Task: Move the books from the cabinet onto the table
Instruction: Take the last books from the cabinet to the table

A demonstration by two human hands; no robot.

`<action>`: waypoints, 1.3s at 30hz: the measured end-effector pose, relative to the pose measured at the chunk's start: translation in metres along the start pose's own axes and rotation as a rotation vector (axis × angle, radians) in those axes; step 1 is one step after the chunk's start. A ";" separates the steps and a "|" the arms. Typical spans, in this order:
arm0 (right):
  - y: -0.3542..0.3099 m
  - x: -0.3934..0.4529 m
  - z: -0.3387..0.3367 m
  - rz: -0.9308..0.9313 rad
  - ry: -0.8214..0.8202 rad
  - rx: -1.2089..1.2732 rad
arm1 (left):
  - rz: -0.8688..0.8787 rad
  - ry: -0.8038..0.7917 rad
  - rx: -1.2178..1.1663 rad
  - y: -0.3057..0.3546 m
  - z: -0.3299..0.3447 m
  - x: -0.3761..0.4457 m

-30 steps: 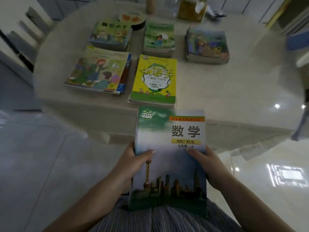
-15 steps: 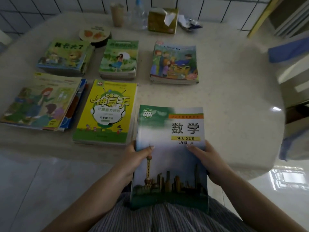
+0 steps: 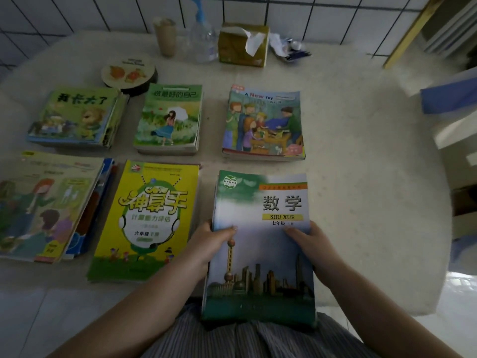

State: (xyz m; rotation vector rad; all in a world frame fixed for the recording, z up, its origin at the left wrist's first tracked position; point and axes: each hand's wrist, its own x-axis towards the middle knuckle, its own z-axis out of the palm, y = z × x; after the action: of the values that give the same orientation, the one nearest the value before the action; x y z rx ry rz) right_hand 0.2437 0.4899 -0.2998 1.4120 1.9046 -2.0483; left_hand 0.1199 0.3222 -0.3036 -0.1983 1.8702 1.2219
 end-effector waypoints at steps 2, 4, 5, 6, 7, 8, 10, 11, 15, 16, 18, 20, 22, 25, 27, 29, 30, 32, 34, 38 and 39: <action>-0.008 0.010 0.004 0.012 0.030 -0.006 | 0.009 0.003 0.023 0.012 0.002 0.011; -0.014 0.018 0.006 -0.007 0.041 -0.017 | 0.023 0.006 0.050 0.020 0.004 0.019; -0.015 0.021 0.006 -0.014 0.046 -0.026 | 0.021 0.006 0.074 0.022 0.005 0.023; -0.016 0.022 0.006 -0.023 0.052 -0.037 | 0.024 0.011 0.101 0.023 0.005 0.026; -0.016 0.024 0.006 -0.028 0.057 -0.048 | 0.024 0.008 0.121 0.023 0.005 0.029; -0.016 0.025 0.005 -0.031 0.061 -0.062 | 0.024 0.005 0.134 0.023 0.005 0.030; -0.015 0.029 0.004 -0.035 0.074 -0.084 | 0.025 0.004 0.147 0.024 0.006 0.033; -0.015 0.032 0.004 -0.029 0.079 -0.101 | 0.026 0.008 0.156 0.025 0.006 0.034; -0.008 0.045 0.003 -0.009 0.136 -0.358 | 0.061 0.091 0.194 0.020 0.009 0.029; -0.004 0.046 0.001 -0.009 0.167 -0.471 | 0.077 0.118 0.218 0.016 0.010 0.029; 0.003 0.050 -0.004 -0.021 0.206 -0.647 | 0.080 0.138 0.241 0.013 0.009 0.030; 0.012 0.056 -0.009 -0.027 0.209 -0.679 | 0.072 0.109 0.208 0.020 0.007 0.024; 0.016 0.059 -0.011 -0.034 0.207 -0.669 | 0.058 0.088 0.172 0.023 0.005 0.021; 0.007 0.052 -0.008 -0.036 0.184 -0.623 | 0.093 0.083 0.143 0.022 0.003 0.015; -0.005 0.039 -0.007 -0.048 0.217 -0.562 | 0.107 0.101 0.135 0.018 0.004 0.008; -0.011 0.024 -0.009 -0.129 0.244 -0.555 | 0.154 0.139 0.098 0.010 0.006 -0.005; -0.014 0.021 -0.008 -0.190 0.249 -0.585 | 0.185 0.157 0.073 0.008 0.005 -0.006; -0.020 0.010 -0.005 -0.333 0.226 -0.607 | 0.230 0.168 -0.008 0.002 0.005 -0.017; -0.023 -0.008 0.001 -0.492 0.143 -0.613 | 0.269 0.182 -0.071 -0.005 0.007 -0.040; -0.021 -0.033 0.016 -0.593 -0.120 -0.550 | 0.306 0.307 -0.138 -0.040 0.008 -0.073; -0.017 -0.040 0.023 -0.569 -0.197 -0.526 | 0.303 0.350 -0.184 -0.052 0.008 -0.084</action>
State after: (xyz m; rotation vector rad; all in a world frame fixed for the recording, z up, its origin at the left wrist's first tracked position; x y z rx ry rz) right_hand 0.2446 0.4546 -0.2658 0.5763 2.6819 -1.5461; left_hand 0.2043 0.2766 -0.2784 -0.2480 2.1423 1.6551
